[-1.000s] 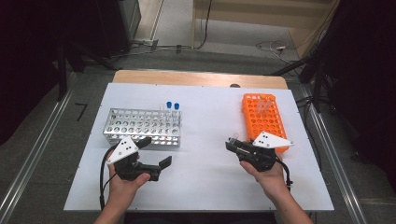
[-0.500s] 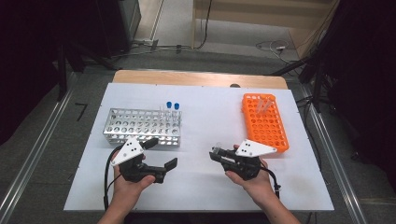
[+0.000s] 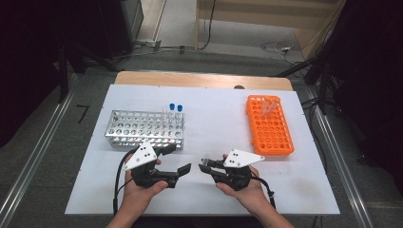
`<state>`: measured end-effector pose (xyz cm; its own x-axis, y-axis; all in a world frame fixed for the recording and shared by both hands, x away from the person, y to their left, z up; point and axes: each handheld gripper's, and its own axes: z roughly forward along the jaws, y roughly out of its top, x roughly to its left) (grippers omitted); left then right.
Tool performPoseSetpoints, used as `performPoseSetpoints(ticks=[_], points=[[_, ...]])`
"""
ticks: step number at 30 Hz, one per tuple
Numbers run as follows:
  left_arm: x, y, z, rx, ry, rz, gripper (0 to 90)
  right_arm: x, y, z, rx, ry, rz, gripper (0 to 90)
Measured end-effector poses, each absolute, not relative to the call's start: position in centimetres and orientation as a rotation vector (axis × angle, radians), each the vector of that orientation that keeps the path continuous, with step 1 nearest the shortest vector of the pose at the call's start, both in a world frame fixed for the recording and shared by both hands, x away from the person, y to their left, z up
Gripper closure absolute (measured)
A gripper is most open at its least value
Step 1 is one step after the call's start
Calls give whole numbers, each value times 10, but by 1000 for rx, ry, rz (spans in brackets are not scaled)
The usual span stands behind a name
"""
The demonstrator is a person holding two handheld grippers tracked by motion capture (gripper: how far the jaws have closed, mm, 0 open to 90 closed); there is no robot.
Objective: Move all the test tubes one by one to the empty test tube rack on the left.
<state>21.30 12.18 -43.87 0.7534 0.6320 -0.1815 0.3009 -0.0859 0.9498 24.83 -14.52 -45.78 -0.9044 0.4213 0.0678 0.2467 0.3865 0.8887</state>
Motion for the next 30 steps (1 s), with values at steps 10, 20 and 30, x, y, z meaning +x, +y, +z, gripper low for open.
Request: performPoseSetpoints(ticks=[10, 20, 30], points=[[212, 106, -440, 1718, 677, 270, 445, 241, -131, -461, 556, 2509, 1540, 739], [212, 97, -443, 1753, 633, 249, 640, 236, -126, -460, 532, 2532, 1549, 739], [210, 95, -443, 1763, 610, 271, 743, 236, -124, -460, 519, 2544, 1552, 739]])
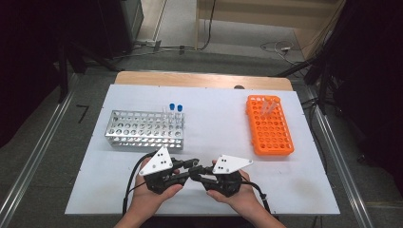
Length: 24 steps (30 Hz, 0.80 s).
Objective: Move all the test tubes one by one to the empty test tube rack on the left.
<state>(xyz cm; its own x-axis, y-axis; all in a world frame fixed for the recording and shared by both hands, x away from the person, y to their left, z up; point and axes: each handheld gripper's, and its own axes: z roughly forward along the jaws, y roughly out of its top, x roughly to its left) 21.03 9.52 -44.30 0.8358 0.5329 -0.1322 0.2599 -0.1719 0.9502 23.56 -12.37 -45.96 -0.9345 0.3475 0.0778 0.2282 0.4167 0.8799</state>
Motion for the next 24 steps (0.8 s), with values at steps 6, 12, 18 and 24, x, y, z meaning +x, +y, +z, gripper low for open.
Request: performPoseSetpoints(ticks=[6, 12, 18, 24], points=[[209, 95, -442, 1760, 610, 299, 763, 236, -124, -459, 527, 2546, 1562, 738], [210, 96, -443, 1759, 614, 300, 765, 237, -125, -459, 524, 2544, 1563, 733], [211, 99, -442, 1742, 626, 293, 765, 238, -127, -459, 521, 2551, 1554, 686], [212, 103, -442, 1733, 638, 301, 765, 241, -131, -459, 523, 2563, 1549, 557]])
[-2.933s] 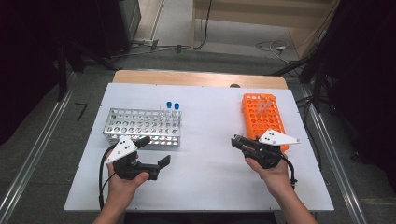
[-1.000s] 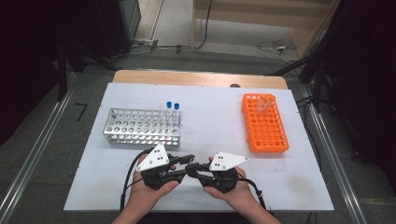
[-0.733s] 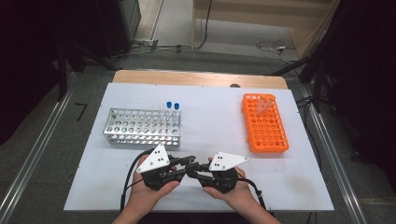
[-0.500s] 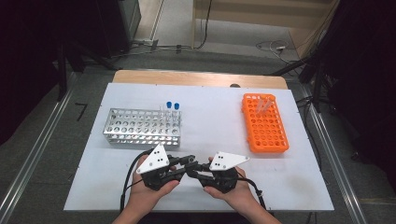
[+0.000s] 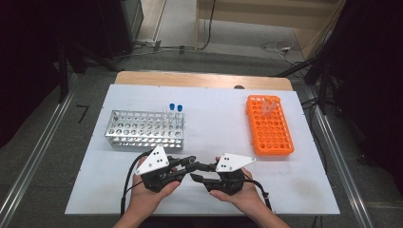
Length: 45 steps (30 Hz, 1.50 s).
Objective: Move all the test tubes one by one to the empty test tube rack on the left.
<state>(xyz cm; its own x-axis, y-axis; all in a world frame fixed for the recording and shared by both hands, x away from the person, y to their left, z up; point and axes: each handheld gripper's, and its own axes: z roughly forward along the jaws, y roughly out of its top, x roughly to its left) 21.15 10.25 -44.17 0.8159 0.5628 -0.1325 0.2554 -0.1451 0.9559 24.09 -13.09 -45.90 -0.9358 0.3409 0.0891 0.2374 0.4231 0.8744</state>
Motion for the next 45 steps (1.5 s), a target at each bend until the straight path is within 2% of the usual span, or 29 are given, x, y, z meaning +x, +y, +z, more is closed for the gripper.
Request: performPoseSetpoints(ticks=[7, 14, 30, 45], points=[[212, 106, -441, 1729, 647, 309, 765, 245, -138, -459, 535, 2571, 1532, 291], [213, 111, -441, 1721, 663, 322, 764, 250, -147, -457, 566, 2555, 1505, 151], [220, 127, -432, 1693, 727, 360, 765, 257, -205, -452, 680, 2449, 1494, 122], [238, 164, -411, 1641, 811, 453, 765, 257, -277, -449, 822, 2319, 1468, 101]])
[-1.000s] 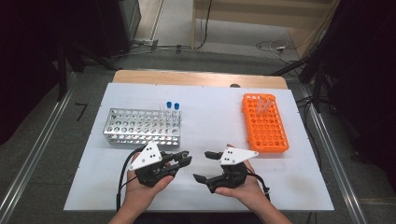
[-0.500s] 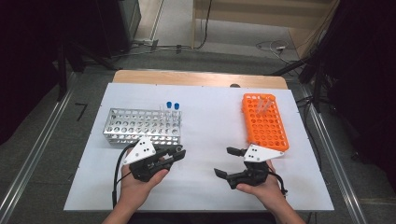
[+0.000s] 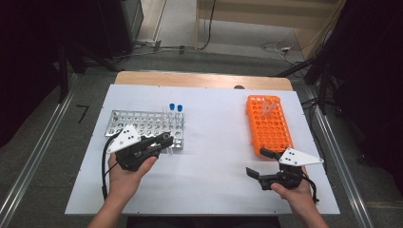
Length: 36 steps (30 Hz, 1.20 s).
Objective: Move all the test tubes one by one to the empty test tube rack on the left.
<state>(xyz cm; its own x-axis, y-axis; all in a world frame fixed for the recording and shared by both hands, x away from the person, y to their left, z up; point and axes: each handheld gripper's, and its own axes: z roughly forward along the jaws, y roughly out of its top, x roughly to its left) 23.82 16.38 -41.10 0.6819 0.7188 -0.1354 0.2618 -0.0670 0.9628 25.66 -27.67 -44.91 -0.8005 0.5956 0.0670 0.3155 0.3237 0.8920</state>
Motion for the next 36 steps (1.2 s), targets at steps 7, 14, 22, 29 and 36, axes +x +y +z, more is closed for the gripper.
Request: performPoseSetpoints(ticks=[7, 14, 22, 29, 36], points=[[250, 179, -401, 1628, 845, 482, 765, 253, -305, -452, 884, 2275, 1440, 94], [265, 190, -393, 1610, 873, 515, 765, 254, -330, -453, 947, 2220, 1427, 90], [293, 201, -388, 1599, 925, 551, 764, 262, -353, -457, 1039, 2147, 1425, 91], [318, 206, -391, 1574, 976, 573, 764, 263, -356, -459, 1058, 2134, 1426, 91], [342, 208, -399, 1545, 1036, 597, 764, 263, -352, -463, 1044, 2157, 1411, 91]])
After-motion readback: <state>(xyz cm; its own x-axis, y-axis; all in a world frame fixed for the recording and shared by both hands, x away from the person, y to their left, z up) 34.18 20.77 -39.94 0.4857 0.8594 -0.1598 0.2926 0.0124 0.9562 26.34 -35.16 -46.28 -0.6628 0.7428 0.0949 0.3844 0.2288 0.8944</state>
